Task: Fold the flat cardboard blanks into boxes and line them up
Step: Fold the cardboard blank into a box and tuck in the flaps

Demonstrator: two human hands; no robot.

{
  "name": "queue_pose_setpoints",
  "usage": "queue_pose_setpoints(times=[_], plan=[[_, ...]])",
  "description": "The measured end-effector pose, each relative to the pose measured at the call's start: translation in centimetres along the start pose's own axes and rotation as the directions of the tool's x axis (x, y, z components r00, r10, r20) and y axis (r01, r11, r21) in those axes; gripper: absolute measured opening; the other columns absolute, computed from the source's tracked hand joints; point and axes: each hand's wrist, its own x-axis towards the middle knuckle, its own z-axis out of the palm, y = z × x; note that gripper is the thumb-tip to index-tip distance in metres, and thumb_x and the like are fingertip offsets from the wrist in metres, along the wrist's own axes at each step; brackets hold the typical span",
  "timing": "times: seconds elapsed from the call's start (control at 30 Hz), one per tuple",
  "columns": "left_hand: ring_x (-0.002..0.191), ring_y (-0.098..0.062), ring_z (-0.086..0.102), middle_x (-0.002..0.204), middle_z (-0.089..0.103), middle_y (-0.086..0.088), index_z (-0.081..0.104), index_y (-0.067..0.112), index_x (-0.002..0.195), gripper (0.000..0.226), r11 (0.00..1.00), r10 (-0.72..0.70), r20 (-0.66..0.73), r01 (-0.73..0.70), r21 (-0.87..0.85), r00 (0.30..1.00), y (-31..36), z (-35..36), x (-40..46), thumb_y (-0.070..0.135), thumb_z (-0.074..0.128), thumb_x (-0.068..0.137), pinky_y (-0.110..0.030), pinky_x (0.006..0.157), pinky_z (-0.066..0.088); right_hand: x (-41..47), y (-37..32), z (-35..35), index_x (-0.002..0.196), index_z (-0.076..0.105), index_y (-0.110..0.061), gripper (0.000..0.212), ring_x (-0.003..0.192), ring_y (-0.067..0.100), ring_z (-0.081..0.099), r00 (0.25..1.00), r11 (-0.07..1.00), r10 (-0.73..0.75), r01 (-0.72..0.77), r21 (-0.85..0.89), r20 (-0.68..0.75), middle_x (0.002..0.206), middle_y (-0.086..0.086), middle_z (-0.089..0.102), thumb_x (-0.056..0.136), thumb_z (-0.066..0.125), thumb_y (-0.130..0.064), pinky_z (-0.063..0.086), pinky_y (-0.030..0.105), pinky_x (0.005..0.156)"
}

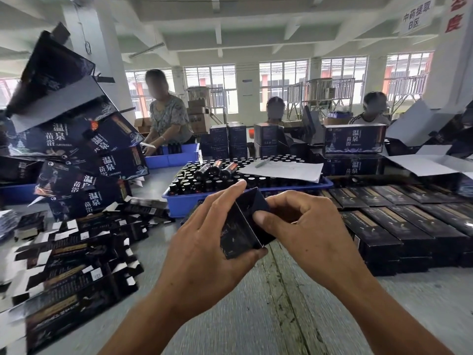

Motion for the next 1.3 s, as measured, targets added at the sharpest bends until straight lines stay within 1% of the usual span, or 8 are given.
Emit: queue_pose_setpoints(times=[0.17, 0.33, 0.47, 0.6, 0.73, 0.83, 1.1, 1.3], plan=[[0.121, 0.010, 0.043, 0.132, 0.027, 0.053, 0.013, 0.060, 0.148, 0.093, 0.999, -0.040, -0.011, 0.040, 0.019, 0.999, 0.2, 0.0, 0.2, 0.073, 0.061, 0.069, -0.004, 0.093, 0.031, 0.2, 0.2, -0.3, 0.117, 0.069, -0.037, 0.034, 0.090, -0.006, 0.068, 0.996, 1.000, -0.017, 0.015, 0.025, 0.088, 0.096, -0.025, 0.072, 0.086, 0.070, -0.050, 0.051, 0.009, 0.069], [0.141, -0.006, 0.034, 0.151, 0.035, 0.021, 0.026, 0.030, 0.154, 0.086, 0.974, 0.173, -0.035, -0.166, 0.155, 0.984, 0.5, 0.5, 0.2, 0.037, 0.063, 0.077, -0.041, 0.110, 0.040, -0.3, 0.2, 0.6, 0.140, 0.033, -0.061, 0.076, 0.097, -0.008, 0.065, 0.978, 0.995, -0.069, 0.081, -0.051, 0.197, 0.109, -0.033, 0.061, 0.077, 0.076, -0.054, 0.057, 0.013, 0.072], [0.150, -0.013, 0.024, 0.162, 0.028, 0.006, 0.031, 0.026, 0.153, 0.084, 0.988, 0.136, -0.127, -0.125, 0.088, 0.983, 0.3, 0.8, 0.2, 0.018, 0.067, 0.078, -0.037, 0.118, 0.031, 0.4, 0.8, 0.3, 0.111, 0.057, -0.052, 0.045, 0.083, 0.001, 0.069, 1.000, 0.990, -0.012, 0.011, 0.139, 0.005, 0.095, -0.023, 0.067, 0.070, 0.072, -0.039, 0.055, 0.014, 0.062], [0.133, -0.008, 0.043, 0.142, 0.045, 0.004, 0.048, 0.027, 0.138, 0.050, 0.979, -0.193, -0.394, 0.148, -0.141, 0.899, -0.4, 0.2, 0.5, 0.023, 0.070, 0.093, -0.027, 0.111, 0.040, 1.1, 1.6, -0.1, 0.083, 0.058, -0.044, 0.040, 0.085, 0.014, 0.073, 0.990, 0.938, 0.126, -0.100, 0.331, -0.057, 0.098, -0.006, 0.071, 0.050, 0.080, -0.044, 0.062, 0.032, 0.072], [0.109, 0.002, 0.062, 0.125, 0.059, 0.013, 0.047, 0.046, 0.124, 0.055, 0.735, -0.532, -0.186, 0.342, -0.585, 0.826, -0.5, -0.7, 1.3, 0.058, 0.065, 0.074, -0.021, 0.082, 0.056, 1.0, 1.8, 0.6, 0.079, 0.060, -0.034, 0.041, 0.090, 0.028, 0.074, 0.986, 0.890, 0.160, -0.163, 0.425, 0.043, 0.100, 0.010, 0.073, 0.048, 0.085, -0.041, 0.061, 0.049, 0.083], [0.099, 0.001, 0.069, 0.116, 0.069, 0.006, 0.051, 0.053, 0.117, 0.047, 0.538, -0.567, -0.054, 0.321, -0.780, 0.822, -0.5, -1.1, 1.5, 0.051, 0.067, 0.073, -0.011, 0.063, 0.054, 0.8, 2.0, 1.1, 0.083, 0.058, -0.024, 0.047, 0.092, 0.034, 0.072, 0.973, 0.916, 0.165, -0.211, 0.341, 0.160, 0.097, 0.014, 0.072, 0.050, 0.086, -0.043, 0.061, 0.052, 0.083], [0.097, -0.012, 0.074, 0.106, 0.076, 0.009, 0.052, 0.052, 0.121, 0.055, 0.514, -0.543, -0.017, 0.317, -0.797, 0.839, -1.7, -1.8, 1.7, 0.029, 0.070, 0.075, -0.026, 0.068, 0.061, 0.8, 2.2, 0.5, 0.095, 0.061, -0.021, 0.032, 0.091, 0.020, 0.072, 0.932, 0.969, 0.176, -0.221, 0.112, 0.317, 0.096, -0.002, 0.076, 0.076, 0.084, -0.033, 0.056, 0.037, 0.081], [0.101, -0.009, 0.070, 0.108, 0.072, 0.011, 0.063, 0.051, 0.117, 0.055, 0.669, -0.333, 0.145, 0.342, -0.660, 0.932, -1.4, -0.8, 1.1, 0.007, 0.074, 0.087, -0.021, 0.078, 0.058, 1.3, 1.5, -0.5, 0.092, 0.063, -0.043, 0.017, 0.101, 0.000, 0.069, 0.995, 0.949, 0.024, -0.053, 0.311, 0.096, 0.110, -0.016, 0.073, 0.086, 0.074, -0.033, 0.055, 0.018, 0.075]])
